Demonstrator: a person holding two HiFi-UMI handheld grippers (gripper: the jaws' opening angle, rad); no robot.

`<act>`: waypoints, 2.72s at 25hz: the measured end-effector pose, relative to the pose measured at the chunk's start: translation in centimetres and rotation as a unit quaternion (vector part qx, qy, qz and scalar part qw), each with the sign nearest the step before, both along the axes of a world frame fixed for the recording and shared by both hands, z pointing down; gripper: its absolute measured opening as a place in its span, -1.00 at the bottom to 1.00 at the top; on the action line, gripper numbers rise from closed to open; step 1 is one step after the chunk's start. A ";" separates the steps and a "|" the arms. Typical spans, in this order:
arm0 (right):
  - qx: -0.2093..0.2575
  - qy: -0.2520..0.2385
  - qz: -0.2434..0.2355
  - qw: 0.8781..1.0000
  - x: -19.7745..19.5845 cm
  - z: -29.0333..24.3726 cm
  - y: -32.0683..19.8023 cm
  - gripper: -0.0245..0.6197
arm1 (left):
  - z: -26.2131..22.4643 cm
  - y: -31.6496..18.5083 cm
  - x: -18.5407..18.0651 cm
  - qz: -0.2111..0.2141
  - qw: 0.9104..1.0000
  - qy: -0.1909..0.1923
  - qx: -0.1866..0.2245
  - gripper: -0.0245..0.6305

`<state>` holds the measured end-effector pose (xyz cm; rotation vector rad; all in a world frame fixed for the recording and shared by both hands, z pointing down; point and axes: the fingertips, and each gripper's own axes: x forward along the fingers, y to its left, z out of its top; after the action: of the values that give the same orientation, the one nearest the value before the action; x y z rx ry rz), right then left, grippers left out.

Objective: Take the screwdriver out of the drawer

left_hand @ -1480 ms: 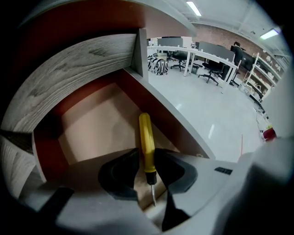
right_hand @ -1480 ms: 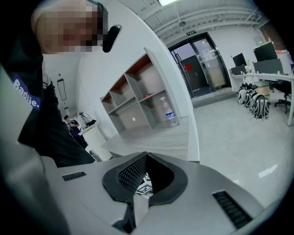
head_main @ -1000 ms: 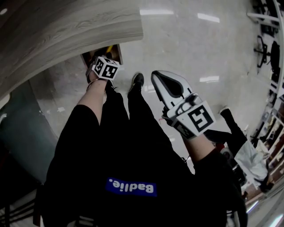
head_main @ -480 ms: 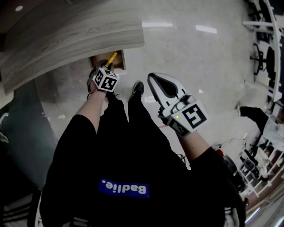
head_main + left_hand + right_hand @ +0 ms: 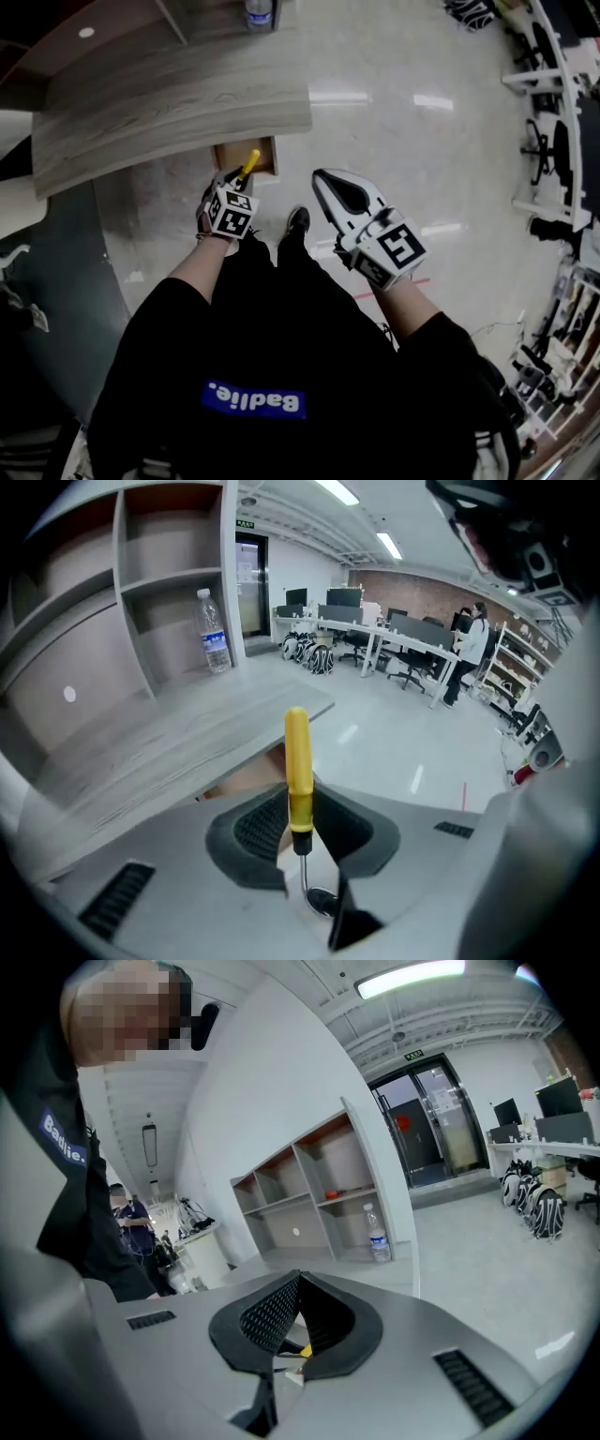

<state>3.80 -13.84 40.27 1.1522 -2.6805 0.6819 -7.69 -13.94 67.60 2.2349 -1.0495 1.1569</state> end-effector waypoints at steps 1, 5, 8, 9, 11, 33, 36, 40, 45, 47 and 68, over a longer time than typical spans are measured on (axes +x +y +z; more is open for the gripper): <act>0.003 0.001 -0.002 1.000 -0.1 -0.6 0.0 -0.83 | -1.0 0.0 -0.1 -0.002 1.000 0.007 0.005 -0.68; 0.002 0.000 -0.006 1.000 -0.4 -2.0 0.2 -0.83 | -5.0 -0.5 0.0 -0.014 0.999 0.035 0.027 -0.68; 0.024 -0.008 -0.011 1.000 -0.7 -3.5 0.0 -0.83 | -8.0 -0.9 0.3 -0.019 0.997 0.054 0.046 -0.68; 0.026 -0.009 -0.012 1.000 -0.8 -3.9 0.0 -0.83 | -9.1 -1.1 0.4 -0.020 0.997 0.061 0.053 -0.68; 0.029 -0.010 -0.015 0.999 -1.1 -4.5 0.1 -0.83 | -11.2 -1.4 0.5 -0.021 0.995 0.074 0.066 -0.68; 0.062 -0.002 -0.066 0.996 -4.4 -7.1 1.4 -0.83 | -29.9 0.2 1.3 -0.032 0.965 0.212 0.148 -0.68; 0.062 -0.003 -0.071 0.996 -4.9 -7.2 1.5 -0.83 | -31.7 0.8 1.1 -0.031 0.960 0.228 0.159 -0.68; 0.061 -0.001 -0.077 0.995 -5.3 -7.3 2.4 -0.83 | -33.7 2.1 1.3 -0.026 0.953 0.250 0.168 -0.68; 0.064 0.001 -0.083 0.995 -5.5 -7.3 3.1 -0.83 | -35.6 3.0 1.4 -0.021 0.946 0.270 0.179 -0.68; 0.065 0.002 -0.083 0.994 -5.5 -7.2 3.1 -0.84 | -35.9 3.1 1.5 -0.018 0.944 0.273 0.181 -0.68; 0.074 0.003 -0.084 0.994 -6.0 -7.8 3.6 -0.84 | -36.1 3.6 1.5 -0.012 0.942 0.283 0.178 -0.68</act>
<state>-2.20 -10.25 32.45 0.9425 -2.8222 0.4611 -6.16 -10.35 31.54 2.5836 -1.0850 0.2709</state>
